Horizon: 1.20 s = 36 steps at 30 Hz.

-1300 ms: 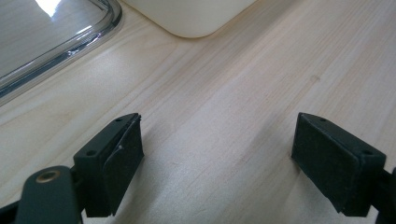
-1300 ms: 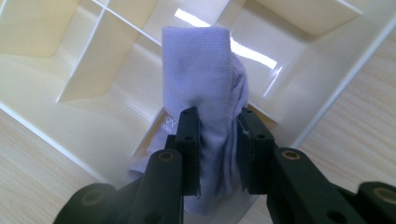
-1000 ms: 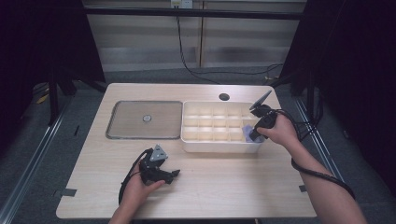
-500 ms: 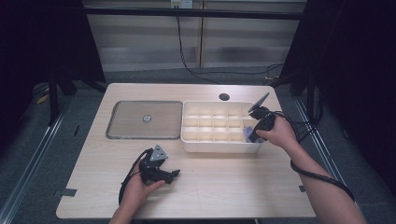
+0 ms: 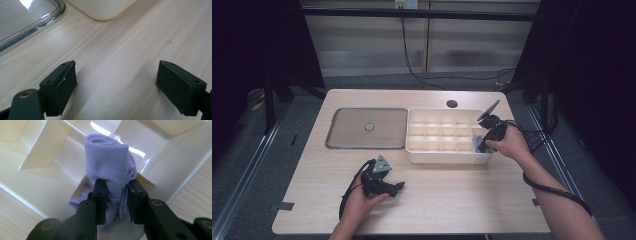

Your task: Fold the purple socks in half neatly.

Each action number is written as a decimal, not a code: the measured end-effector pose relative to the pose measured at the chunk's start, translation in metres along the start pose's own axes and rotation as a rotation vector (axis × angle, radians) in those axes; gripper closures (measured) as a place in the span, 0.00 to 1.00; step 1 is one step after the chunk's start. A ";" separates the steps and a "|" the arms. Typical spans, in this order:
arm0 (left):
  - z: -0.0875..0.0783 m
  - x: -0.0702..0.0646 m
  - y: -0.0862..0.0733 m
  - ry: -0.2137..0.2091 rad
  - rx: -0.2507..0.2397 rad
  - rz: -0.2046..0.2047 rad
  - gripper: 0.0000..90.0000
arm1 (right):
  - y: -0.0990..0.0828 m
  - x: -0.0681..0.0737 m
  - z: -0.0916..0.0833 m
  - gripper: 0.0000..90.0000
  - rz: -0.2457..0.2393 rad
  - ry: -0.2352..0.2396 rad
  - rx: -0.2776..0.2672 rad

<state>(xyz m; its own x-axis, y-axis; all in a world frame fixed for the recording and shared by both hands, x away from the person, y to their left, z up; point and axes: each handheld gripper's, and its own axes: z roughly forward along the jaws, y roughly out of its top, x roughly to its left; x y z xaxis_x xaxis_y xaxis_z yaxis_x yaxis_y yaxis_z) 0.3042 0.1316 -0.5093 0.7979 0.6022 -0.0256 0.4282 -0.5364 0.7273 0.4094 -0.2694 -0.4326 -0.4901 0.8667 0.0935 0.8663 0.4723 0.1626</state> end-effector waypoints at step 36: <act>0.000 0.000 0.000 0.005 -0.008 -0.005 0.18 | 0.009 0.003 -0.052 0.63 -0.018 -0.019 -0.015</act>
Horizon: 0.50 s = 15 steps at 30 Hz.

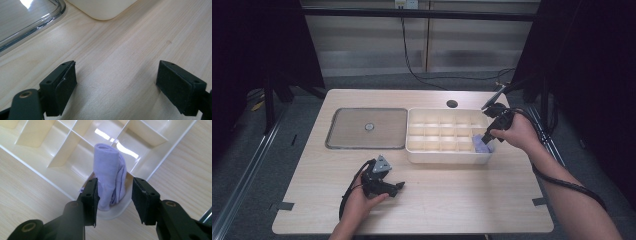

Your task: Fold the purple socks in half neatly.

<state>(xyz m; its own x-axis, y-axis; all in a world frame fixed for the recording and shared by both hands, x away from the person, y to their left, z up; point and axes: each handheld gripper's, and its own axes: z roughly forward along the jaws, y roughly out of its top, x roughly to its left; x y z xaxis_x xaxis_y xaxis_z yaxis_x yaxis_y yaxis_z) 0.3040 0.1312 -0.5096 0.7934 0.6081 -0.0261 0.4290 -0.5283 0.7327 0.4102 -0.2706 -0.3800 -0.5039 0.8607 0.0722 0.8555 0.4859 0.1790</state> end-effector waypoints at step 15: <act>0.000 0.000 0.000 0.006 0.003 0.007 0.18 | 0.007 -0.001 -0.013 0.65 0.000 -0.011 0.006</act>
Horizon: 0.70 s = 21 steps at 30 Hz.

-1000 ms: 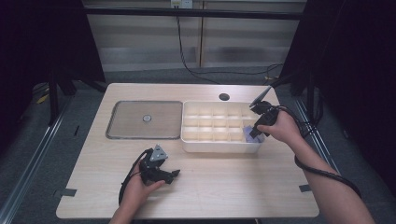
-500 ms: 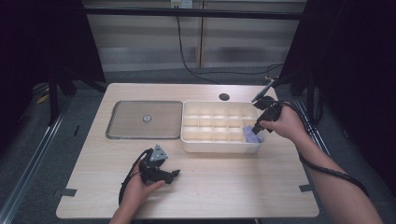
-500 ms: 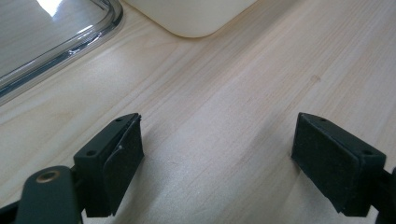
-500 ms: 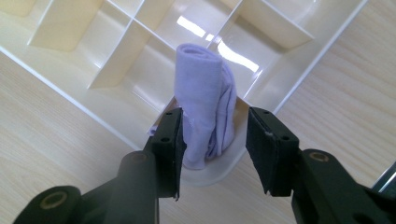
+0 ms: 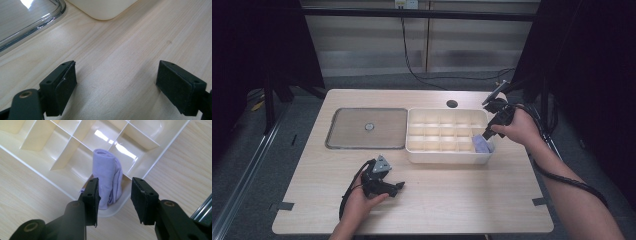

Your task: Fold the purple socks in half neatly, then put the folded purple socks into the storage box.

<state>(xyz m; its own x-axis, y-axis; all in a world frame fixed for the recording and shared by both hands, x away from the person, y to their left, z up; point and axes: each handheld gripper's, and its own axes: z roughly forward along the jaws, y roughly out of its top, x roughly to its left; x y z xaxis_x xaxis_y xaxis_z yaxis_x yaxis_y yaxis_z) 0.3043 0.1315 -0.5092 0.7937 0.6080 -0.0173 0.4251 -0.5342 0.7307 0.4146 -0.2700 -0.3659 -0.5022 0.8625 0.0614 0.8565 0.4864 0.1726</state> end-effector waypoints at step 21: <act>-0.002 -0.001 -0.001 0.002 0.008 -0.002 0.18 | 0.011 0.003 0.011 1.00 -0.026 0.006 0.024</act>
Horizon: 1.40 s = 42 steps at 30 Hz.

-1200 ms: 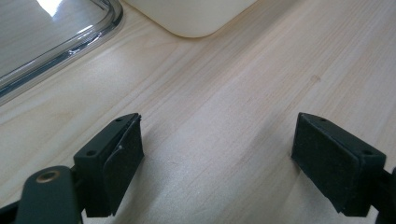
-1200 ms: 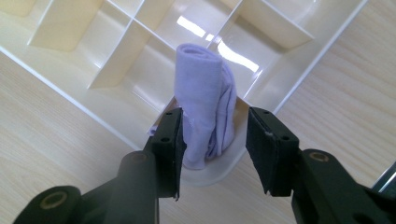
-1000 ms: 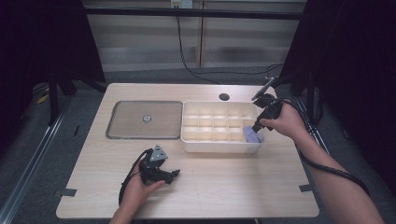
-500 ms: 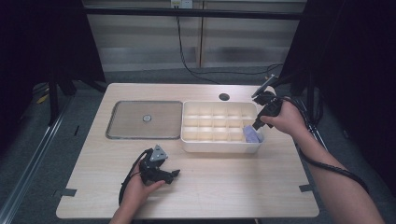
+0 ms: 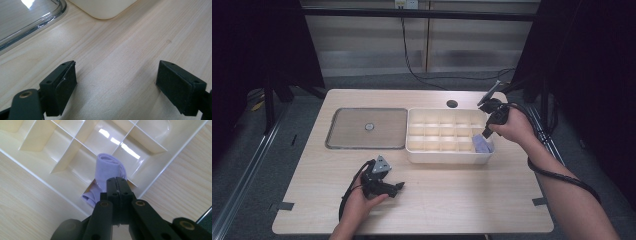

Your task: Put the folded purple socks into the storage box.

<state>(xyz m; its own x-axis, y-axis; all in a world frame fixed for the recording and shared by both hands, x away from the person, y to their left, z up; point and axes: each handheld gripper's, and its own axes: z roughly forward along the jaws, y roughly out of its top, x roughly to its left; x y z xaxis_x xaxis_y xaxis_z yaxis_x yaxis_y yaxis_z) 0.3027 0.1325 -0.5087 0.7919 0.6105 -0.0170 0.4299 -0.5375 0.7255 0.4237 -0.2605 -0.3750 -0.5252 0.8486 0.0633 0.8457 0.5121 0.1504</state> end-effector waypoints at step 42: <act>0.000 -0.001 -0.001 -0.003 -0.007 -0.014 0.18 | -0.006 -0.002 0.041 1.00 0.015 0.028 0.005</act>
<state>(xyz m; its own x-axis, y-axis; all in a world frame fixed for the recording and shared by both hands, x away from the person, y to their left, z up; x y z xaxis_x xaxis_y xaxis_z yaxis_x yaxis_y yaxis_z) 0.3015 0.1324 -0.5092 0.7870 0.6163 -0.0287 0.4379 -0.5251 0.7298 0.4235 -0.2601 -0.4167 -0.5149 0.8523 0.0926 0.8538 0.5001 0.1446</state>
